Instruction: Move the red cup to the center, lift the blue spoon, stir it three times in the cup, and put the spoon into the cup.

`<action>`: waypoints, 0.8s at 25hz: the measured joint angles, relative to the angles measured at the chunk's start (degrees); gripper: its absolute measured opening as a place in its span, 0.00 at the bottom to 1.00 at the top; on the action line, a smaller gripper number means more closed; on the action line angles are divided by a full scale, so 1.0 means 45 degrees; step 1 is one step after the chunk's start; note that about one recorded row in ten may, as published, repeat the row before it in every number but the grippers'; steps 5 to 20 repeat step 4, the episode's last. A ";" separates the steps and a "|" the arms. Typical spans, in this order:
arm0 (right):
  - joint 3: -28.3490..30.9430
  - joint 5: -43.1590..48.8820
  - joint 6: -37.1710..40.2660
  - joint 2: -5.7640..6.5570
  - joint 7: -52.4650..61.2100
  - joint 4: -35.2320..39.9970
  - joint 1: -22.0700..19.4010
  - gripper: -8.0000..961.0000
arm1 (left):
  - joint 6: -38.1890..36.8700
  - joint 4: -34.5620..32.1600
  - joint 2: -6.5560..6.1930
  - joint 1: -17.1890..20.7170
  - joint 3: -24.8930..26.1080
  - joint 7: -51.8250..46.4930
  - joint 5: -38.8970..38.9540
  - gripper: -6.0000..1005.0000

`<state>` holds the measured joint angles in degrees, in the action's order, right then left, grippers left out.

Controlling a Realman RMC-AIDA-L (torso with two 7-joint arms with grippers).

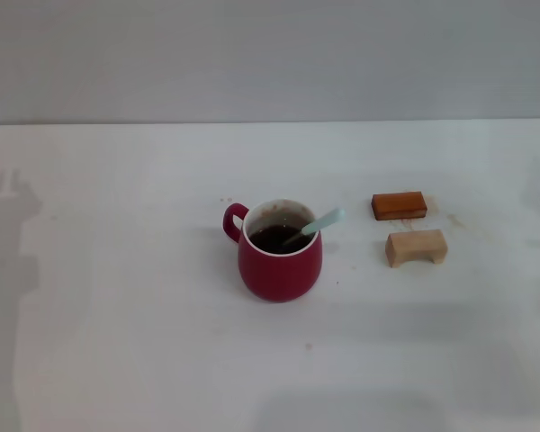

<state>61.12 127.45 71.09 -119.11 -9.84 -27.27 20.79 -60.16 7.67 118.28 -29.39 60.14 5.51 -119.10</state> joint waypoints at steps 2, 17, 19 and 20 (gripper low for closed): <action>0.0033 -0.0010 0.0384 -0.0004 0.1276 0.0737 -0.0126 0.19 | -0.0028 0.0082 0.0009 0.0039 -0.0004 0.0004 0.0000 0.16; -0.0034 -0.0013 0.0459 -0.0024 0.1828 0.1179 -0.0260 0.19 | -0.0062 0.0190 -0.0011 0.0092 0.0009 -0.0010 0.0000 0.16; -0.0034 -0.0013 0.0459 -0.0024 0.1828 0.1179 -0.0260 0.19 | -0.0062 0.0190 -0.0011 0.0092 0.0009 -0.0010 0.0000 0.16; -0.0034 -0.0013 0.0459 -0.0024 0.1828 0.1179 -0.0260 0.19 | -0.0062 0.0190 -0.0011 0.0092 0.0009 -0.0010 0.0000 0.16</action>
